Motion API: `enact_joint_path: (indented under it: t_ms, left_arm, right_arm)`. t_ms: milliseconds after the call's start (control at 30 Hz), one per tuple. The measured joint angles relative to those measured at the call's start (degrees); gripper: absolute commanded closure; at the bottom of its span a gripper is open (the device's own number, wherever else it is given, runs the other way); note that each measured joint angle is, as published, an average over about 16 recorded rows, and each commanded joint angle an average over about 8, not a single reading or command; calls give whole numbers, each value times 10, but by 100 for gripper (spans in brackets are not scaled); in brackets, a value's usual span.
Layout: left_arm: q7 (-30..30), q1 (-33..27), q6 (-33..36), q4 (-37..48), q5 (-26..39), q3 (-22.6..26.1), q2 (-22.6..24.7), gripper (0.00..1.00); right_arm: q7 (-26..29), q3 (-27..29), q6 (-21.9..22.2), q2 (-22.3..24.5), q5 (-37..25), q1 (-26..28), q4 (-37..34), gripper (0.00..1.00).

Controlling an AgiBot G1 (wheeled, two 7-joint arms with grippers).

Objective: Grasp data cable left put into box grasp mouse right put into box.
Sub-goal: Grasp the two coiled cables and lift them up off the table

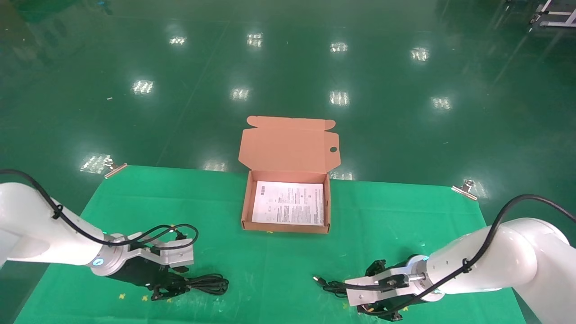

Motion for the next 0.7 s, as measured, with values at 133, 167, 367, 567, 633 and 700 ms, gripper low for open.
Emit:
enact_joint_path:
  t_ms: [133,167,367,567,633,700]
  left_arm:
    - [0,0,0,-1,0,0,0,100]
    - [0,0,1,-1,0,0,0,100]
    - [0,0,1,-1,-1,0,0,100]
    - [2,-2,0,-4,0,0,-2,100]
    - [2,-5,-3,-9,3,1,-4,100]
    - [1,-10,-7,-17,6,2,-6,100]
  right_arm:
    - [0,0,0,0,0,0,0,100]
    - [0,0,0,0,0,0,0,100]
    - [0,0,0,0,0,0,1,100]
    - [5,5,-1,5,3,5,4,100]
    - [11,10,-1,12,6,10,10,100]
    - [18,17,-2,21,10,18,18,100]
